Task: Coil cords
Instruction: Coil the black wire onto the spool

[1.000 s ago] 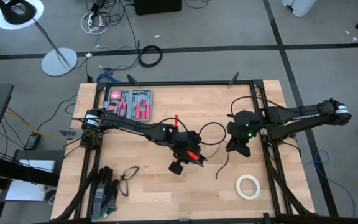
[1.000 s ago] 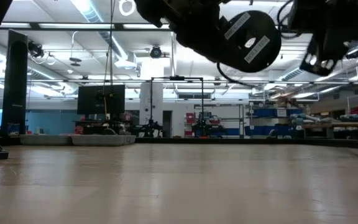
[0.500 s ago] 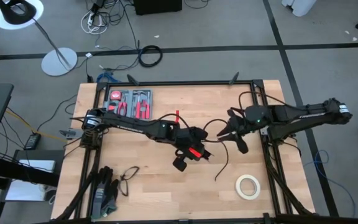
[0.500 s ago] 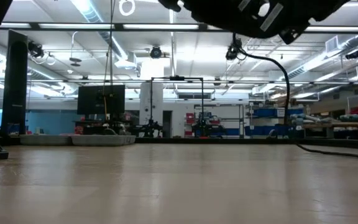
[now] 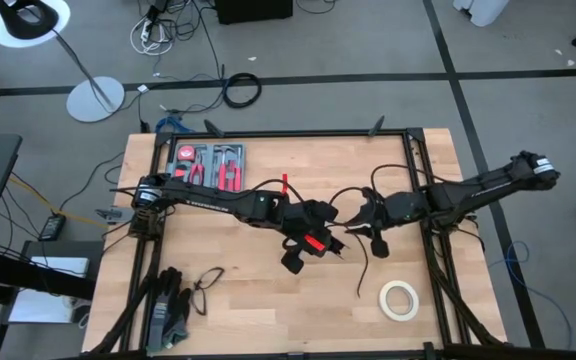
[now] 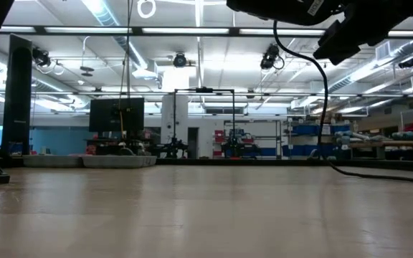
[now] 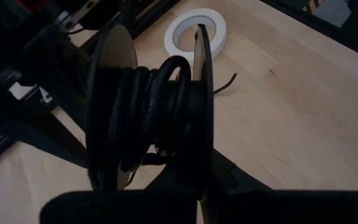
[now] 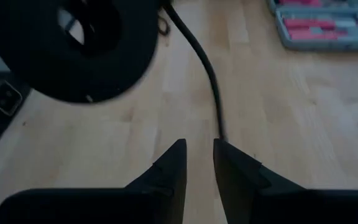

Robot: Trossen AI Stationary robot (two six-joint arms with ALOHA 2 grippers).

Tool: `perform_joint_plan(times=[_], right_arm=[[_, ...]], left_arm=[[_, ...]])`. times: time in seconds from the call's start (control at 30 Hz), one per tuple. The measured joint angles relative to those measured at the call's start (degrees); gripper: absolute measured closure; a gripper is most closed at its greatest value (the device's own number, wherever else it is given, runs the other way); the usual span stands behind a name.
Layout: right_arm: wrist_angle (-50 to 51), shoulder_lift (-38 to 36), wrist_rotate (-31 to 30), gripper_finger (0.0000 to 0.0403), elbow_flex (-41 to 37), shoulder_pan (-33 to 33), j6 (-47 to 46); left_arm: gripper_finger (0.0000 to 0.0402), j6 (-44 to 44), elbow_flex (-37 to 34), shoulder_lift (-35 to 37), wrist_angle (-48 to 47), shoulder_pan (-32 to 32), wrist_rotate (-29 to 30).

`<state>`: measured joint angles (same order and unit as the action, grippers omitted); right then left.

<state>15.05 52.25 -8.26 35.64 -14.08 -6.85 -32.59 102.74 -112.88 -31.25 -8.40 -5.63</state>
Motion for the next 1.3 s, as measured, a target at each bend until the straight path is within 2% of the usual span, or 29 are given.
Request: perform_joint_plan(times=[0.17,0.67,0.83,1.03,1.17,1.3], right_arm=[[-1.8,0.3,-4.1,0.0323,-1.3,-1.3,0.1],[-0.5,3.0,-7.4,0.0330,-1.8,-2.9,1.4],[0.4,2.4,-19.2,0.0330,-1.8,-8.0,2.0],[-0.4,2.9,-28.6,0.0330,-1.8,-11.4,2.5],[-1.1,3.0,-31.6,0.0330,-1.8,-11.8,3.3],[-1.4,3.0,-31.6,0.0330,-1.8,-11.8,3.7]], left_arm=[[0.0402,0.0,0.0,0.0,0.2,0.0,0.0],[0.0402,1.0,0.0,0.0,1.0,0.0,0.9],[0.0402,1.1,-0.1,0.0,0.9,0.0,1.0],[0.0402,1.1,-0.1,0.0,1.5,0.0,1.0],[0.0402,1.1,-0.1,0.0,1.8,0.0,1.0],[0.0402,1.3,-0.1,0.0,2.1,0.0,1.0]])
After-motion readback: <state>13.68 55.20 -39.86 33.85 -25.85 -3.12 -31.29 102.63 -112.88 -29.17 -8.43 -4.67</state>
